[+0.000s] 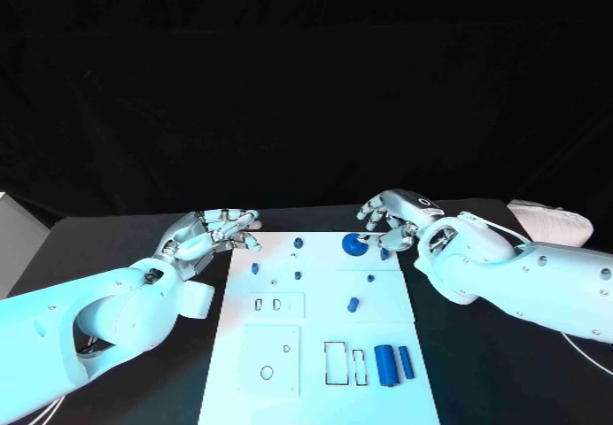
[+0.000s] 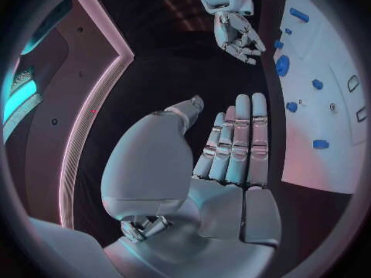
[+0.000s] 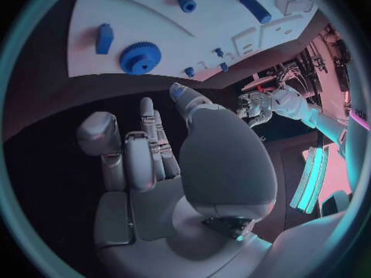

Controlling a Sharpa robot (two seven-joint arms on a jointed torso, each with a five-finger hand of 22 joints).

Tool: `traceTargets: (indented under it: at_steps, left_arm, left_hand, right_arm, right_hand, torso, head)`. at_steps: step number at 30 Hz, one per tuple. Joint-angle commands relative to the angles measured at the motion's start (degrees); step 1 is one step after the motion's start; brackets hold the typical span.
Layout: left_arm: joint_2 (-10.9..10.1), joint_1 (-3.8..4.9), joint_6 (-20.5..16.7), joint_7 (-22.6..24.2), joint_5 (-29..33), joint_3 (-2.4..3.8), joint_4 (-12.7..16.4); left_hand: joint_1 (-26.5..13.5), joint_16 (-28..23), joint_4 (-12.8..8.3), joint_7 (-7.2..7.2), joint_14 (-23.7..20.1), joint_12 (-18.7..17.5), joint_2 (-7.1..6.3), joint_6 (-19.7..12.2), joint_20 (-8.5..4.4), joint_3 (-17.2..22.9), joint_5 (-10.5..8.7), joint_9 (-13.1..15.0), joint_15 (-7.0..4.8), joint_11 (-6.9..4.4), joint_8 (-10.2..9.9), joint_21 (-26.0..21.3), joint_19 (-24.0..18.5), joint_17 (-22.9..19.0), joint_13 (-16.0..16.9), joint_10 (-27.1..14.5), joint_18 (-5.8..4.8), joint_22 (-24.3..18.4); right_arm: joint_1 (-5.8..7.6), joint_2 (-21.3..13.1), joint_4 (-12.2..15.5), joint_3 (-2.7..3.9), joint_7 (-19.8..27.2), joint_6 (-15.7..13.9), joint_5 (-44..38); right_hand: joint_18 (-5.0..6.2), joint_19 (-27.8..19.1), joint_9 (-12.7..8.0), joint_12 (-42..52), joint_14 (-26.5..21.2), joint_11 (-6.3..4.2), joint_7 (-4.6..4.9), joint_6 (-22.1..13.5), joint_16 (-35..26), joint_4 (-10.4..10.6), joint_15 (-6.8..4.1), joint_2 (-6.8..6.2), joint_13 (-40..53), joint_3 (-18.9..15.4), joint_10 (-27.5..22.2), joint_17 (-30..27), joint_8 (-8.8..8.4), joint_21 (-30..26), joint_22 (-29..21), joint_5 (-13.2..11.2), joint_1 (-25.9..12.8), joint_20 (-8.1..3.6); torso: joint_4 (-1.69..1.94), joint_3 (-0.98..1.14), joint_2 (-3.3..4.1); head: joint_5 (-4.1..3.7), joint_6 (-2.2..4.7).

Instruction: Assemble the parts on the task board

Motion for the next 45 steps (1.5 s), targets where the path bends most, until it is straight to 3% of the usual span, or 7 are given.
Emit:
traceTargets:
  at_steps: [1, 3, 4, 6, 12, 25, 45]
  left_arm:
    - [0.22, 0.06, 1.27, 0.3, -0.05, 0.04, -0.09]
    - [0.26, 0.06, 1.33, 0.27, -0.05, 0.04, -0.16]
    - [0.28, 0.06, 1.37, 0.27, -0.05, 0.04, -0.19]
    - [0.31, 0.06, 1.41, 0.26, -0.05, 0.04, -0.23]
    - [0.46, 0.05, 1.62, 0.18, -0.05, 0.04, -0.29]
    - [0.7, 0.04, 1.88, 0.01, -0.06, 0.04, -0.47]
    - [0.72, 0.05, 2.1, -0.21, -0.12, 0.04, -0.47]
  left_hand:
    - [-0.23, 0.19, -0.17, 0.39, -0.23, -0.34, 0.15, -0.11, 0.14, 0.23, 0.15, -0.07, 0.02, 0.24, -0.21, 0.12, -0.46, 0.05, -0.05, -0.27, -0.04, 0.05]
    - [-0.23, 0.19, -0.17, 0.39, -0.23, -0.34, 0.15, -0.11, 0.14, 0.23, 0.15, -0.07, 0.02, 0.24, -0.21, 0.12, -0.46, 0.05, -0.05, -0.27, -0.04, 0.05]
    - [-0.23, 0.19, -0.17, 0.39, -0.23, -0.34, 0.15, -0.11, 0.14, 0.23, 0.15, -0.07, 0.02, 0.24, -0.21, 0.12, -0.46, 0.05, -0.05, -0.27, -0.04, 0.05]
    - [-0.21, 0.22, -0.21, 0.38, -0.25, -0.33, 0.15, -0.11, 0.14, 0.25, 0.15, -0.07, 0.02, 0.23, -0.22, 0.16, -0.49, 0.06, -0.05, -0.27, -0.04, 0.08]
    - [-0.21, 0.23, -0.23, 0.38, -0.26, -0.33, 0.15, -0.11, 0.15, 0.26, 0.15, -0.07, 0.02, 0.23, -0.22, 0.19, -0.51, 0.07, -0.05, -0.26, -0.04, 0.1]
    - [-0.21, 0.23, -0.23, 0.38, -0.26, -0.33, 0.15, -0.11, 0.15, 0.26, 0.15, -0.07, 0.02, 0.23, -0.22, 0.19, -0.51, 0.07, -0.05, -0.26, -0.04, 0.1]
    - [-0.21, 0.23, -0.23, 0.38, -0.26, -0.33, 0.15, -0.11, 0.15, 0.26, 0.15, -0.07, 0.02, 0.23, -0.22, 0.19, -0.51, 0.07, -0.05, -0.26, -0.04, 0.1]
  right_arm:
    - [0.23, -1.29, 0.05, 0.03, 1.81, 4.97, 5.84]
    - [0.32, -1.8, -0.57, 0.03, 1.75, 6.73, 7.11]
    - [0.35, -1.86, -0.97, 0.03, 1.65, 7.48, 7.61]
    - [0.37, -1.74, -1.62, 0.02, 1.49, 8.32, 8.17]
    - [0.01, 0.25, -4.37, -0.09, 0.94, 9.81, 9.27]
    - [-1.02, 6.07, -9.64, -0.19, 0.14, 9.26, 9.57]
    - [-1.55, 8.73, -11.25, -0.19, 0.03, 9.9, 9.13]
  right_hand:
    - [-0.02, 1.46, 0.06, 4.59, 2.07, -1.5, -0.85, -1.21, 1.62, 1.08, -1.42, 0.28, 3.99, -4.4, 3.14, 2.69, -0.82, 2.34, 3.09, 0.54, 1.85, -1.44]
    - [-0.53, 2.84, 0.1, 14.13, 2.69, -2.25, -1.33, -2.72, 3.06, 1.68, -1.86, 0.64, 11.42, -9.18, 6.18, 5.41, -1.65, 4.51, 5.95, 0.54, 3.8, -2.05]
    - [-0.7, 3.24, 0.45, 30.32, 2.92, -1.78, -1.11, -3.36, 3.88, 3.58, -1.11, 2.2, 28.03, -13.79, 3.08, 6.84, -1.89, 5.19, 7.05, 0.82, 6.07, -1.96]
    - [-1.08, 4.0, 1.05, 51.62, 3.38, -0.86, -0.35, -3.72, 5.3, 6.76, -0.73, 3.02, 50.88, -16.7, 3.33, 9.77, -1.54, 6.5, 9.06, 0.65, 8.62, -1.15]
    - [-1.81, 5.84, 2.0, 67.98, 4.53, 0.62, 1.16, -4.53, 8.06, 6.98, 0.61, 3.82, 70.37, -17.39, 9.74, 16.31, -0.25, 9.71, 13.49, 0.99, 8.4, 0.09]
    - [-3.21, 8.99, 2.77, 75.84, 5.91, 1.1, 1.57, -3.17, 10.33, 6.83, 1.2, 4.88, 80.69, -15.73, 16.79, 23.21, 1.49, 15.36, 20.28, 3.11, 8.12, 0.7]
    - [-3.59, 9.79, 3.01, 76.65, 5.98, 1.08, 1.51, -1.93, 10.42, 6.66, 1.23, 5.35, 81.82, -14.53, 17.69, 23.54, 2.21, 16.82, 22.02, 3.53, 8.31, 0.77]
  torso:
    - [-0.37, 0.25, -0.38]
    - [-0.41, 0.3, -0.36]
    - [-0.45, 0.36, -0.34]
    - [-0.46, 0.39, -0.28]
    - [-0.32, 0.28, -0.17]
    - [0.19, 0.21, 0.2]
    - [0.03, 0.47, 0.21]
  head:
    - [0.06, 0.03]
    - [0.14, -0.01]
    - [0.16, -0.03]
    - [0.16, -0.07]
    - [0.1, -0.16]
    - [-0.07, -0.52]
    - [0.07, -1.02]
